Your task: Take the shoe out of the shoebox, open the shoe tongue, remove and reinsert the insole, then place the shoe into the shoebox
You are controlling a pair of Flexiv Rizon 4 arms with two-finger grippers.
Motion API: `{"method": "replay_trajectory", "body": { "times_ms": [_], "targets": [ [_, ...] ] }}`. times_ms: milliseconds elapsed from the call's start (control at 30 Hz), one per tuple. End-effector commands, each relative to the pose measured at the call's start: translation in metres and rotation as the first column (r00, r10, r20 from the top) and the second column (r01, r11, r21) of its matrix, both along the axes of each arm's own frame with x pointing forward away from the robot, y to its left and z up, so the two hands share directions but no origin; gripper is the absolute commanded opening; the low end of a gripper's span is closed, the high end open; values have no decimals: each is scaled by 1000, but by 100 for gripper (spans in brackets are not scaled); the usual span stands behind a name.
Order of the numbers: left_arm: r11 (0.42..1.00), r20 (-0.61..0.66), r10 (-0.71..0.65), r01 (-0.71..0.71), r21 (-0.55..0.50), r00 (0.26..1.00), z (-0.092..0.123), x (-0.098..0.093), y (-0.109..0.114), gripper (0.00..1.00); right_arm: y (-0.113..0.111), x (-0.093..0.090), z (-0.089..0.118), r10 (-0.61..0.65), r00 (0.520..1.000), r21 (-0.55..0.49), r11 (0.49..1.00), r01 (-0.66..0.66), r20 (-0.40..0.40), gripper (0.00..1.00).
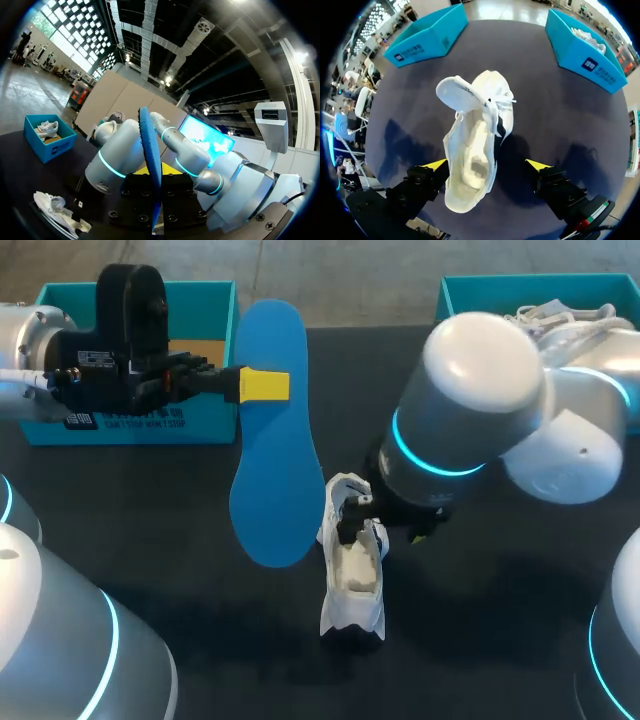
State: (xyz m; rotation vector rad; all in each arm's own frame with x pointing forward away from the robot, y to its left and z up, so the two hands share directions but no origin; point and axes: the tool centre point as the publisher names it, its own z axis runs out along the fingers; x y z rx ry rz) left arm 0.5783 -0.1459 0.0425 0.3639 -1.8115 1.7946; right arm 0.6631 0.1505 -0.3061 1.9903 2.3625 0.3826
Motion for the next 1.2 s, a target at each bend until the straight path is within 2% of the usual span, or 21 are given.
{"method": "replay_trajectory", "body": {
  "times_ms": [33, 300, 333, 400, 467, 600, 833, 933, 967, 1200],
  "targets": [
    [1000, 1, 0, 0, -2, 1000, -1, 0, -1, 0, -24, 2, 19, 44, 998, 90, 995, -47, 37, 100],
    [1000, 1, 0, 0, -2, 1000, -1, 0, -1, 0, -45, 13, 37, 104, 993, 185, 976, -114, 60, 100],
    [1000, 1, 0, 0, -2, 1000, -1, 0, -1, 0, -48, 15, 39, 120, 988, 228, 964, -139, 98, 100],
    [1000, 1, 0, 0, -2, 1000, -1, 0, -1, 0, -53, 17, 41, 132, 987, 257, 955, -152, 92, 100],
    [1000, 1, 0, 0, -2, 1000, -1, 0, -1, 0, -57, 19, 45, 147, 979, 313, 931, -186, 143, 100],
    [1000, 1, 0, 0, -2, 1000, -1, 0, -1, 0, -66, 23, 56, 165, 967, 378, 897, -229, 194, 100],
    [1000, 1, 0, 0, -2, 1000, -1, 0, -1, 0, -76, 31, 63, 205, 966, 488, 834, -258, 160, 100],
    [1000, 1, 0, 0, -2, 1000, -1, 0, -1, 0, -79, 35, 67, 218, 962, 539, 797, -273, 164, 100],
    [1000, 1, 0, 0, -2, 1000, -1, 0, -1, 0, -80, 37, 69, 215, 958, 563, 776, -285, 189, 100],
    [1000, 1, 0, 0, -2, 1000, -1, 0, -1, 0, -76, 42, 70, 261, 953, 634, 714, -297, 152, 100]
  ]
}}
